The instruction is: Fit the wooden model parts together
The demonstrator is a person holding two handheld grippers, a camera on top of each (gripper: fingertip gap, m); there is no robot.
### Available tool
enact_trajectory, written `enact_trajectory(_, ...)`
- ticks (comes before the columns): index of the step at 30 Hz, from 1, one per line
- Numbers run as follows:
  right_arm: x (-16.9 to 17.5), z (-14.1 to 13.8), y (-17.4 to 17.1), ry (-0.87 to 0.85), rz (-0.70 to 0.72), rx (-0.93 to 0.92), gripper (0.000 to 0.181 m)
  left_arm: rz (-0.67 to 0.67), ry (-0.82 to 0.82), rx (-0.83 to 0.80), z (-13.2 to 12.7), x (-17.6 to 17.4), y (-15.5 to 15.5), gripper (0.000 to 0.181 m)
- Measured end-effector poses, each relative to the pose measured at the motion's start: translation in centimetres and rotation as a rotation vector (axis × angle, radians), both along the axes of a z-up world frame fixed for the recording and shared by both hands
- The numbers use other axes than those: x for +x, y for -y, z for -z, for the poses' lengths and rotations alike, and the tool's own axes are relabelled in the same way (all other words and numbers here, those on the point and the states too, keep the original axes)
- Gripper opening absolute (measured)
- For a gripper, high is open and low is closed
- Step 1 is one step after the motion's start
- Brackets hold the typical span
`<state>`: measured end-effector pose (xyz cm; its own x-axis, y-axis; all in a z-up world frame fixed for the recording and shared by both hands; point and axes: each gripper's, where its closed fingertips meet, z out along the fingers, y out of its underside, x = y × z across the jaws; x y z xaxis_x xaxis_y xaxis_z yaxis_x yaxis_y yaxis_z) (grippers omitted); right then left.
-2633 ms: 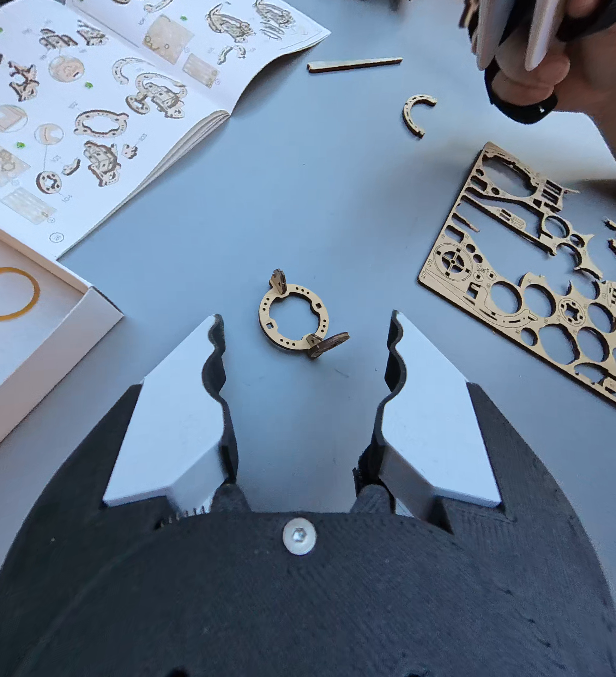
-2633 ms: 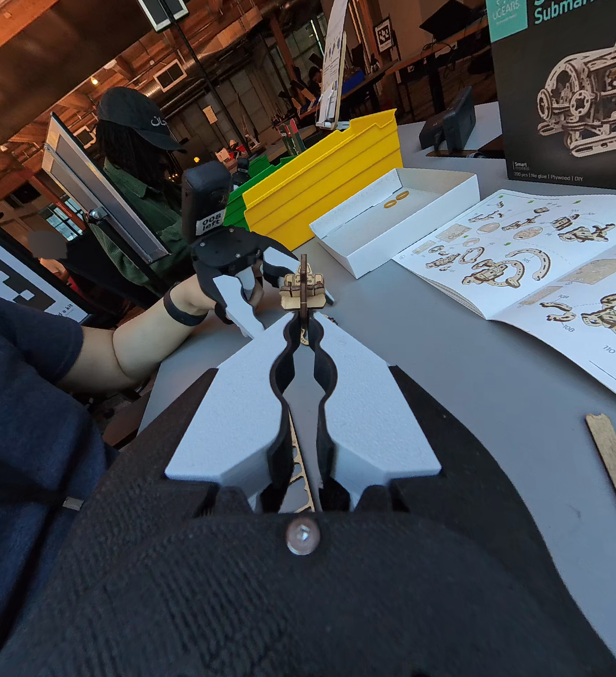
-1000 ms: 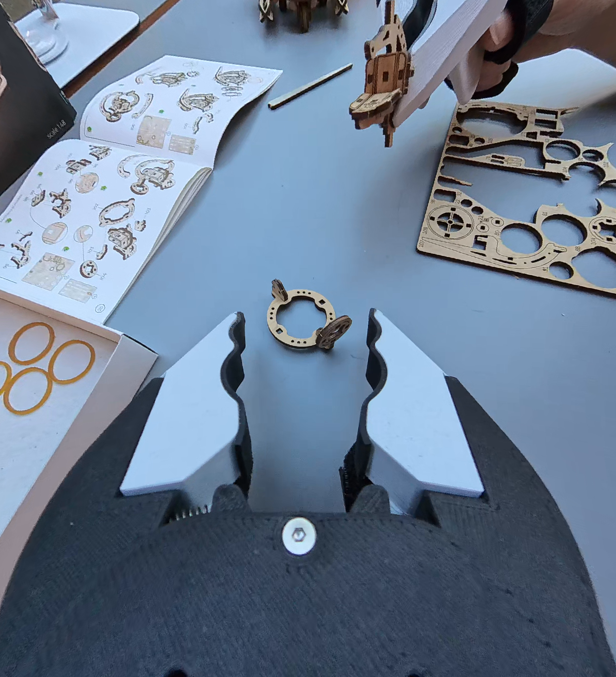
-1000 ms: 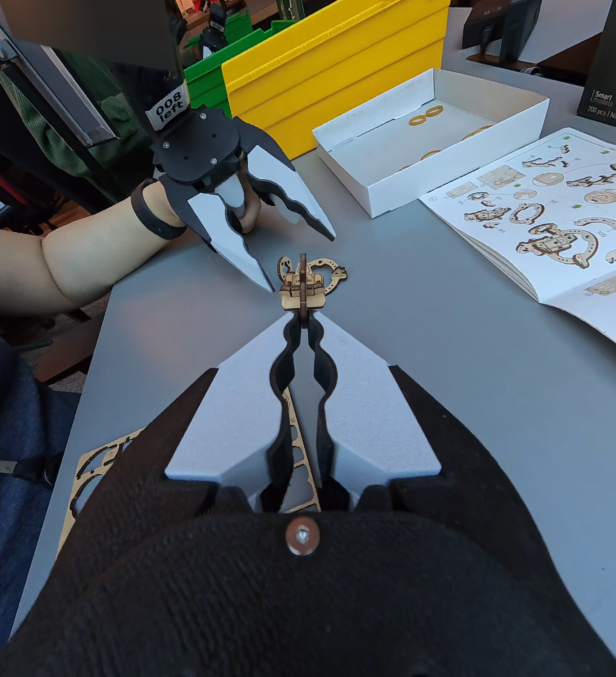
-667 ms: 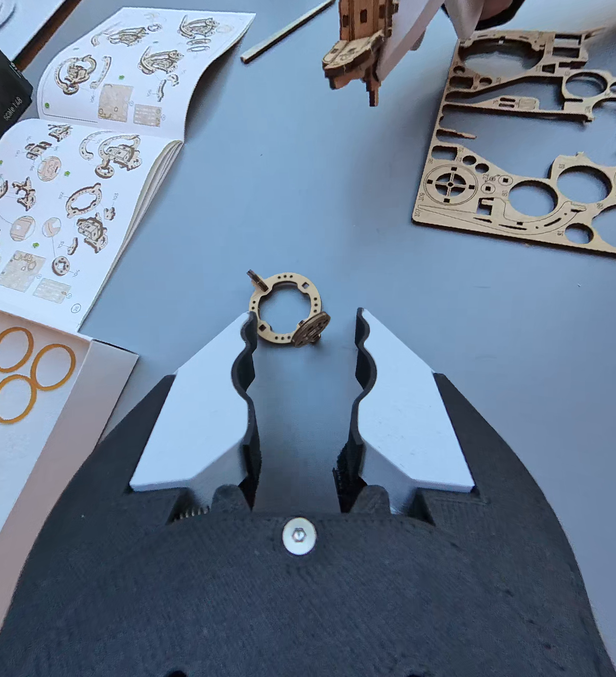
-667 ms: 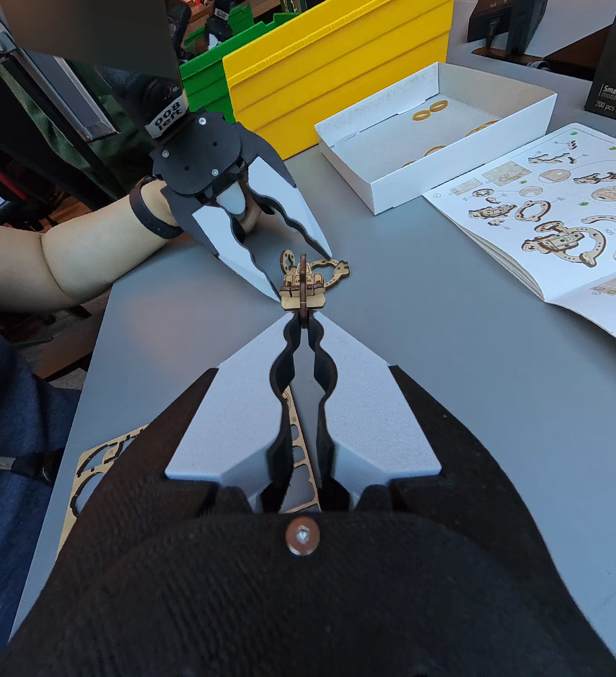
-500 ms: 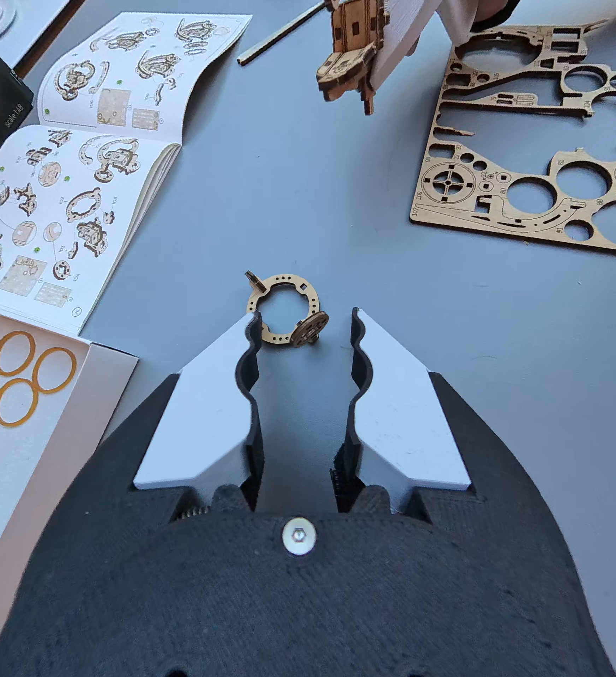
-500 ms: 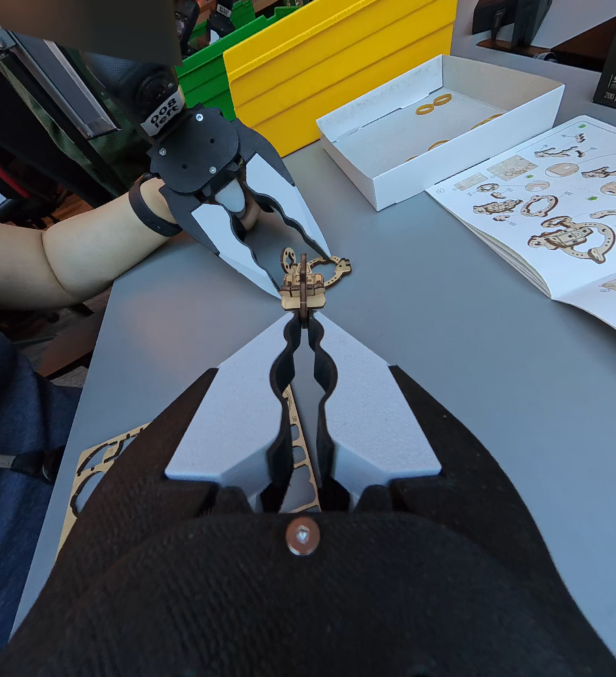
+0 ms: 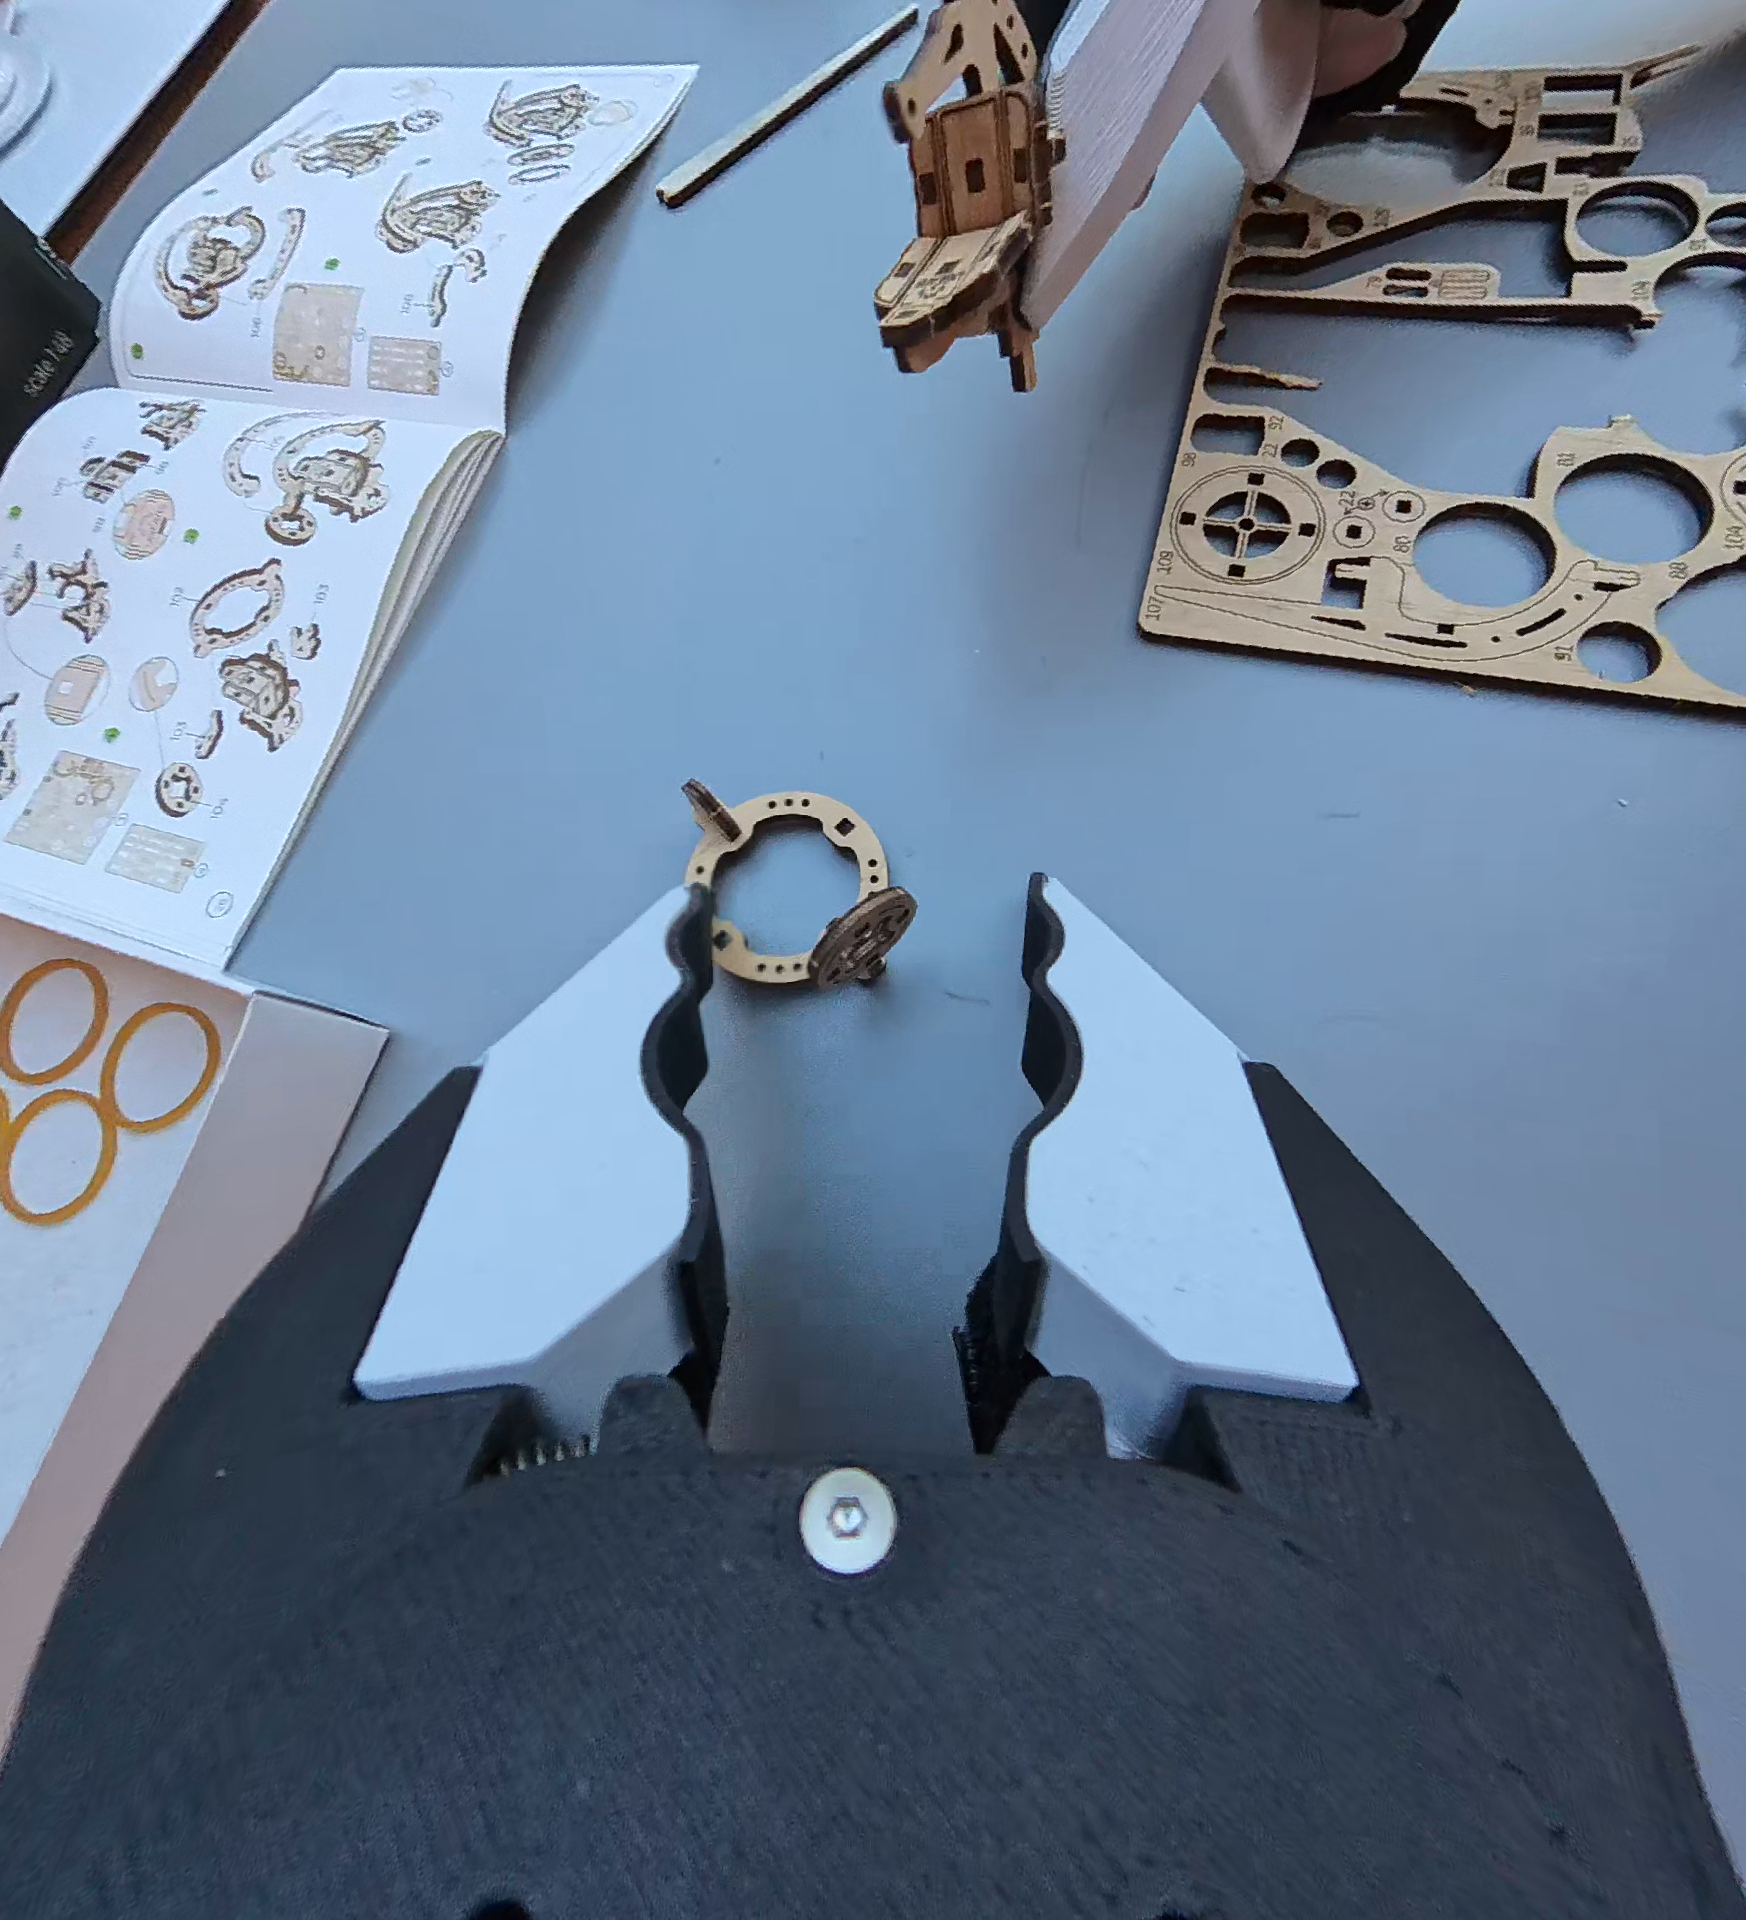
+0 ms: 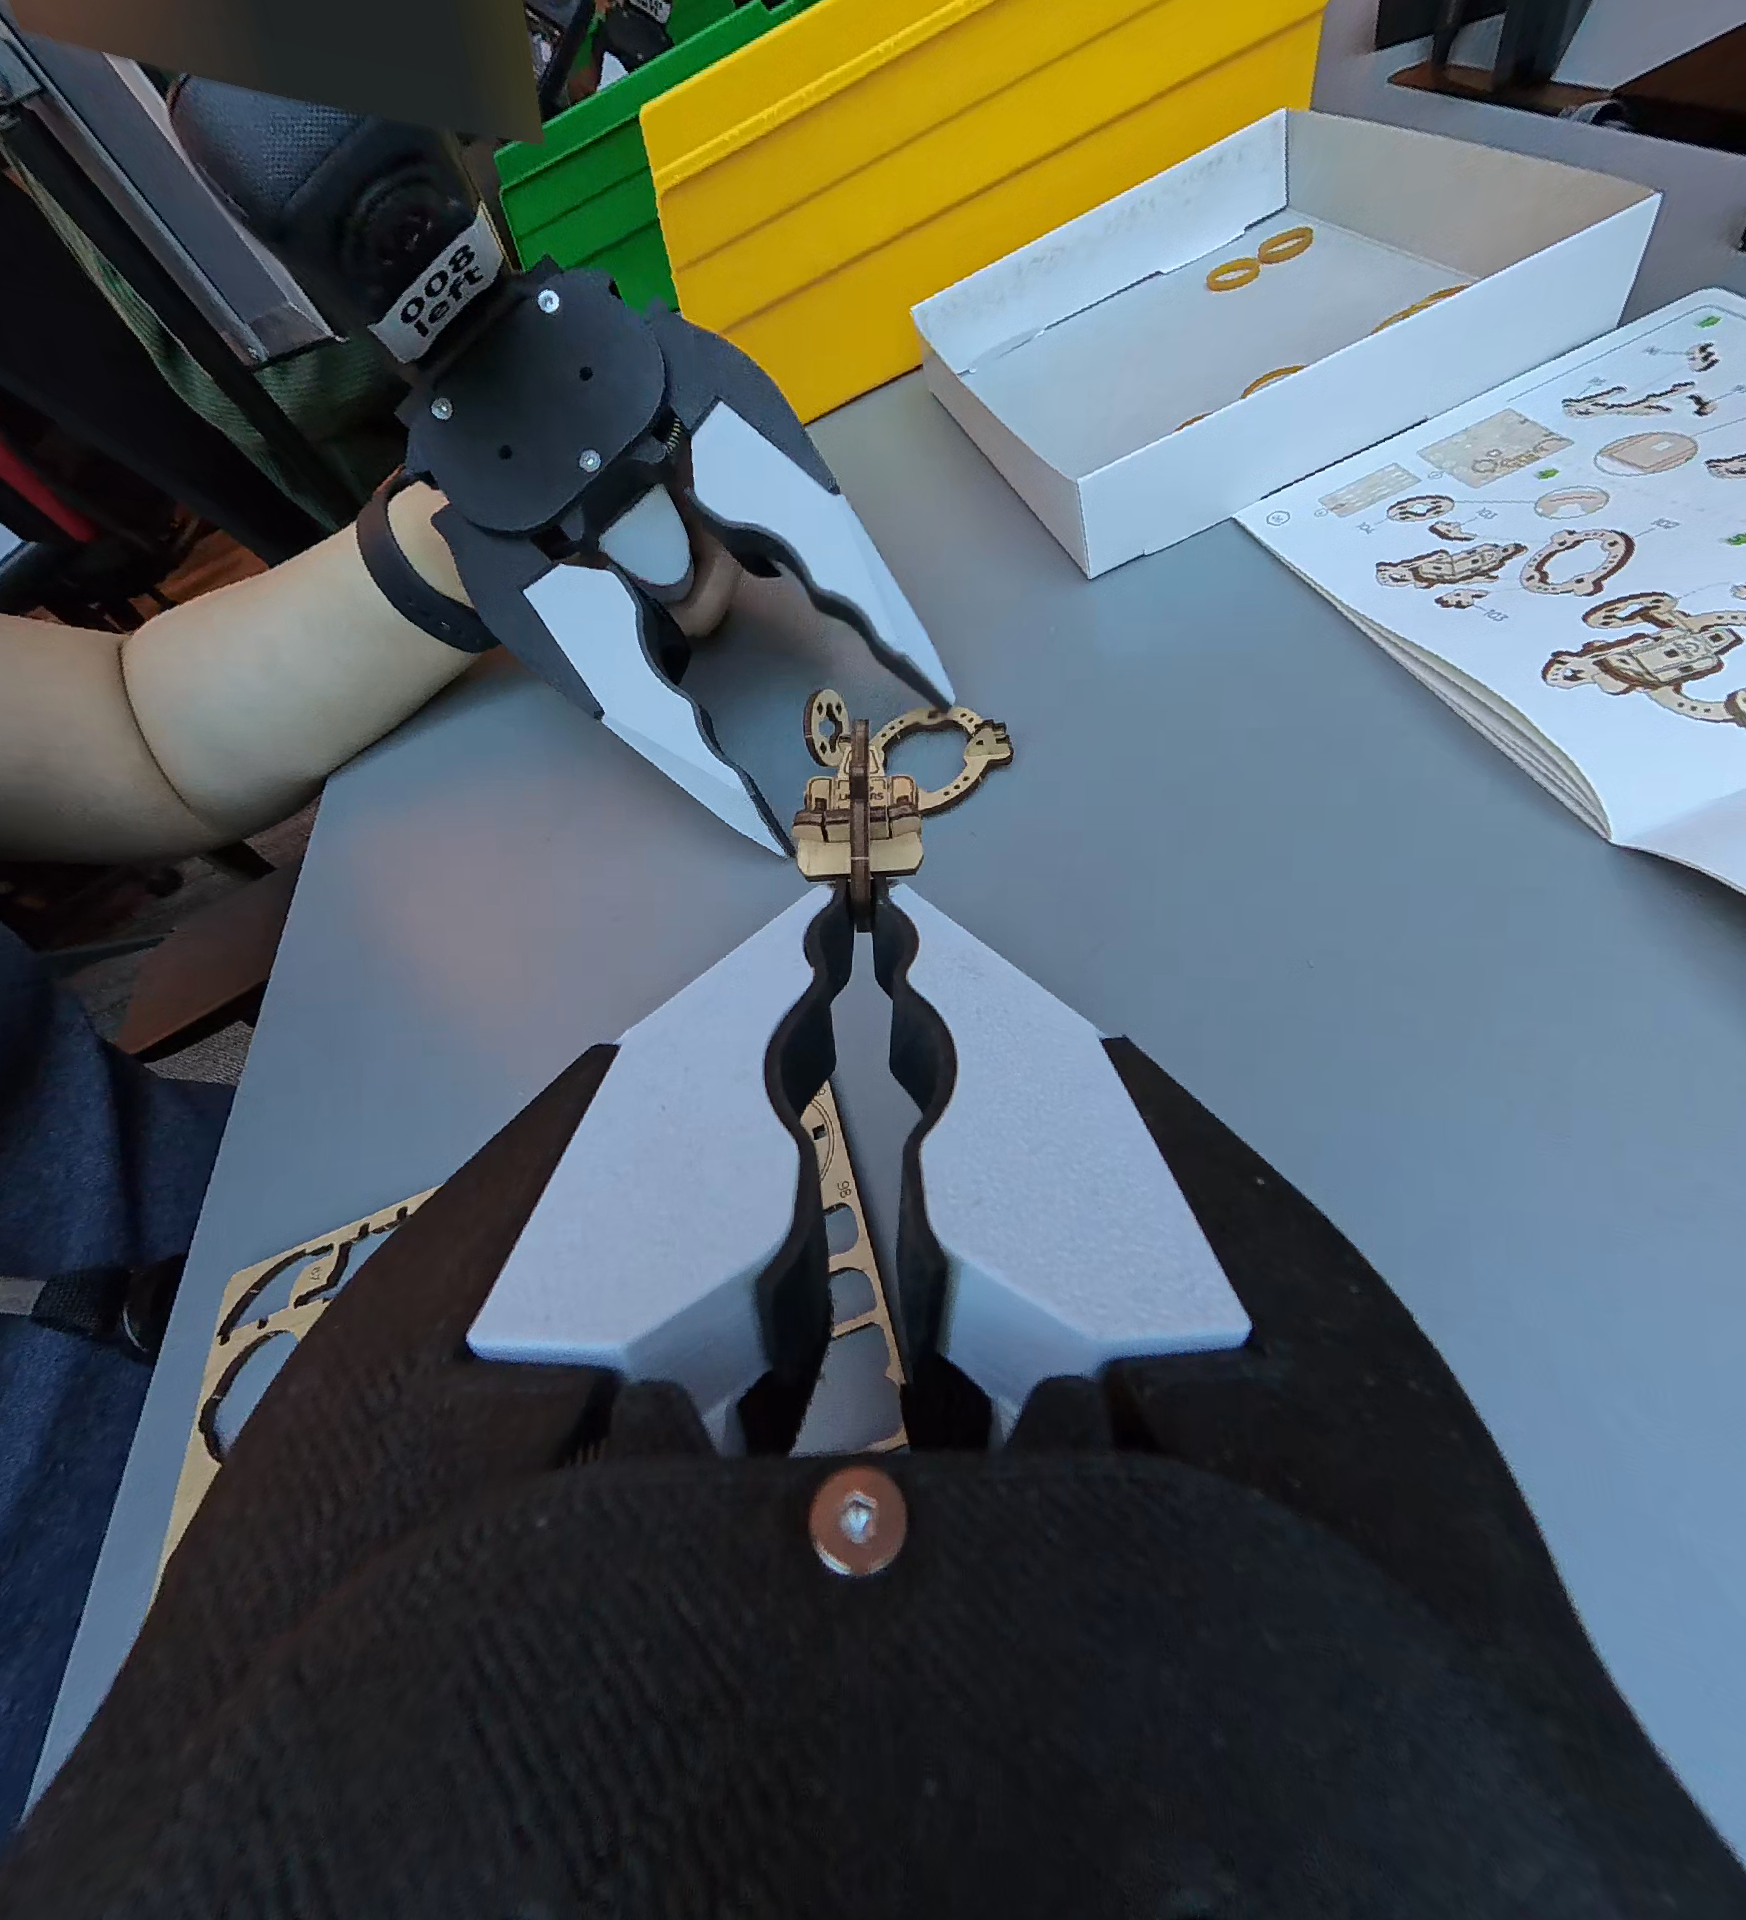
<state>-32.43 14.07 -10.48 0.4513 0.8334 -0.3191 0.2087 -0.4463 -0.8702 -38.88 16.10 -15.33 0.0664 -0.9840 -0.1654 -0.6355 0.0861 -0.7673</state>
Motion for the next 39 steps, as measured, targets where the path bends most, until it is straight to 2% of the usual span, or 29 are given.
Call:
enact_trajectory(1, 0.0, 0.0, 0.0, 0.002, 0.0, 0.002, 0.002, -0.007, 0.007, -0.002, -0.1, 0.0, -0.1, 0.06)
enact_trajectory(6, 0.0, -0.1, 0.1, 0.002, -0.001, 0.004, 0.002, -0.045, 0.027, -0.031, -0.2, -0.2, -1.0, 0.068)
enact_trajectory(12, 0.0, -0.2, 0.1, 0.003, -0.003, 0.006, 0.003, -0.014, 0.007, -0.111, 0.2, -0.1, -1.0, 0.07)
enact_trajectory(21, -2.2, -0.9, -0.9, 0.004, 0.014, 0.009, 0.002, 0.023, -0.012, -0.105, 0.4, 0.3, -0.4, 0.057)
enact_trajectory(28, -4.6, 1.2, -1.8, 0.139, 0.016, -0.005, 0.002, -0.006, -0.014, -0.121, 0.5, -0.2, 0.1, 0.059)
enact_trajectory(32, -5.8, 1.8, -2.2, 0.156, 0.043, -0.026, 0.002, -0.01, -0.017, -0.11, 0.5, -0.5, 0.2, 0.06)
enact_trajectory(39, -6.1, 2.9, -2.8, 0.207, 0.08, 0.007, 0.002, -0.016, -0.031, -0.083, 0.4, -0.6, 0.2, 0.063)
